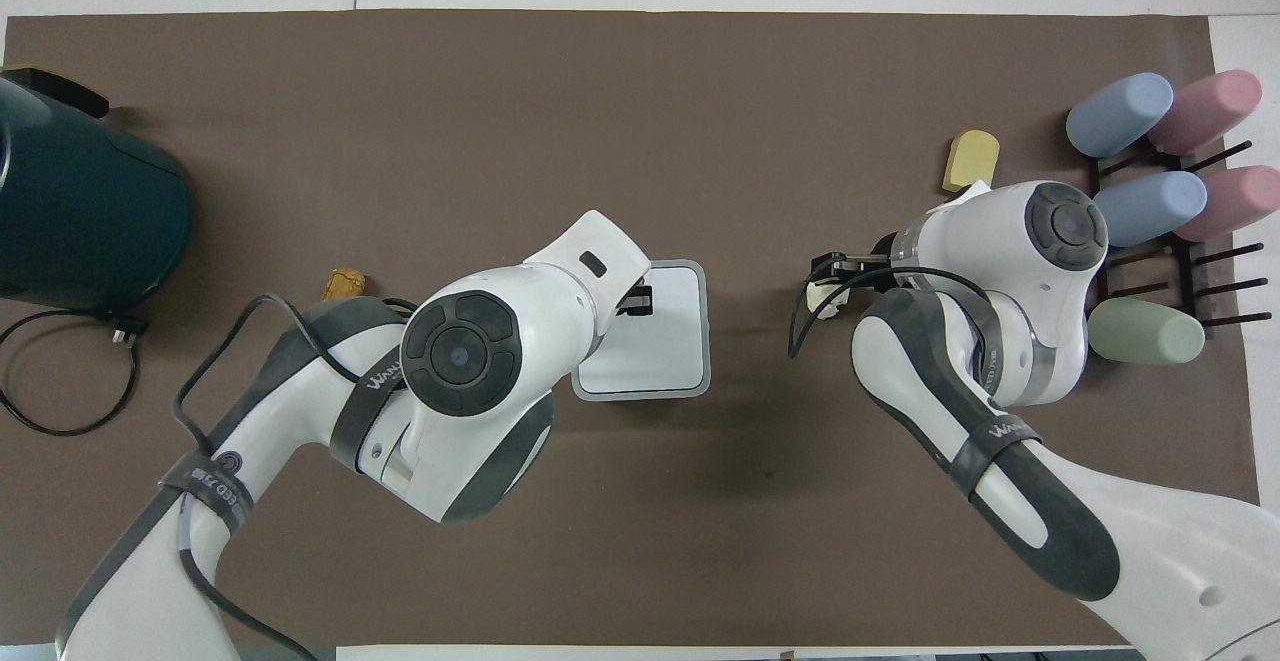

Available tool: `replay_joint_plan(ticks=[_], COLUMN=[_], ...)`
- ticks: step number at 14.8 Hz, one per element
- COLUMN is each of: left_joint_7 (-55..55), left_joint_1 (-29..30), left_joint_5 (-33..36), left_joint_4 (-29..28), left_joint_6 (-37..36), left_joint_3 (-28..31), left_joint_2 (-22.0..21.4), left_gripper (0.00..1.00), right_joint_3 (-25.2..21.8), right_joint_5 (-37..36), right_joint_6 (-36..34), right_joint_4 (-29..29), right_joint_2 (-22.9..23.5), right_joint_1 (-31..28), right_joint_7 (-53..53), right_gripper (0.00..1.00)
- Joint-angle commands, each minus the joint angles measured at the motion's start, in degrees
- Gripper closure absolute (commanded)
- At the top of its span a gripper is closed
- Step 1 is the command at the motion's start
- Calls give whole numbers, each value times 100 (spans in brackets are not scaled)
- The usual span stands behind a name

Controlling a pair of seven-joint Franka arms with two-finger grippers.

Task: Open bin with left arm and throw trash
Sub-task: 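Lift the lid with the left gripper while the right gripper grasps the scrap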

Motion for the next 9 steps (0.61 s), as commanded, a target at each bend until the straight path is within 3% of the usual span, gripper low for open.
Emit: replay_joint_plan(ticks=[1, 3, 4, 5, 6, 9], left_joint_7=[-138, -130, -130, -130, -130, -121], left_joint_1=[-137, -146, -207, -286, -304, -313], left_joint_5=[66, 66, 66, 57, 57, 57], left_joint_4=[262, 254, 201, 105, 43, 8], left_joint_6=[337, 408, 330, 294, 268, 276], left_joint_3=[104, 95, 95, 104, 104, 95], left_joint_2=[340, 394, 377, 333, 315, 359], left_gripper=[100, 100, 100, 100, 100, 100], right_joint_3=[0, 0, 0, 0, 0, 0], right_joint_5=[109, 109, 109, 109, 109, 109], right_joint_6=[68, 42, -19, -98, -143, -361], right_joint_4=[-8, -8, 9, 27, 36, 193], right_joint_2=[-12, -12, -12, -12, -12, -21], right_joint_1=[36, 54, 45, 45, 54, 36], right_joint_7=[213, 223, 214, 231, 240, 240], right_gripper=[20, 46, 66, 94, 100, 100])
